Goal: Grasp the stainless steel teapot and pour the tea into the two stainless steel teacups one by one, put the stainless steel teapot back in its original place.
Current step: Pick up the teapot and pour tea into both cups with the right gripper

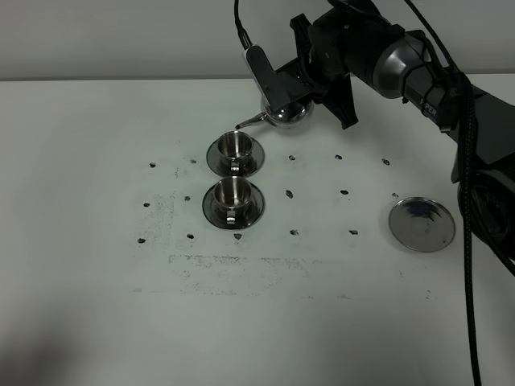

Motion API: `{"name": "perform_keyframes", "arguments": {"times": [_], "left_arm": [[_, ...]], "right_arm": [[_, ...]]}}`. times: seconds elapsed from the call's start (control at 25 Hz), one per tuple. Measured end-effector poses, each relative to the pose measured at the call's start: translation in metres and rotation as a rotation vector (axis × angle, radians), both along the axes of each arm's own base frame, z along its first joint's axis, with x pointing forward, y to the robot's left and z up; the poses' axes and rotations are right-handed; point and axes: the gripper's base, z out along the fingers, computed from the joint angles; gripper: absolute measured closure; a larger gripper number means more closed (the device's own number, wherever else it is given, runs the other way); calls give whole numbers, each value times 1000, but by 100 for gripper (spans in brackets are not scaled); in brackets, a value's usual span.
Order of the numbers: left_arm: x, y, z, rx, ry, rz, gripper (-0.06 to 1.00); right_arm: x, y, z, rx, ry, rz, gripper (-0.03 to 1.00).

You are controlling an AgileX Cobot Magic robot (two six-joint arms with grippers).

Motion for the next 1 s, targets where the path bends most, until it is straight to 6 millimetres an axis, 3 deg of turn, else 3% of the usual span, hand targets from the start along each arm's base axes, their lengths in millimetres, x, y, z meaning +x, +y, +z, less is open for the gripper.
{"name": "perform_keyframes", "arguments": {"times": [1.0], "left_arm": [[0,0,0,0,0,0,35]], "right_arm": [[4,9,-5,-137,-106,80,77]]}}
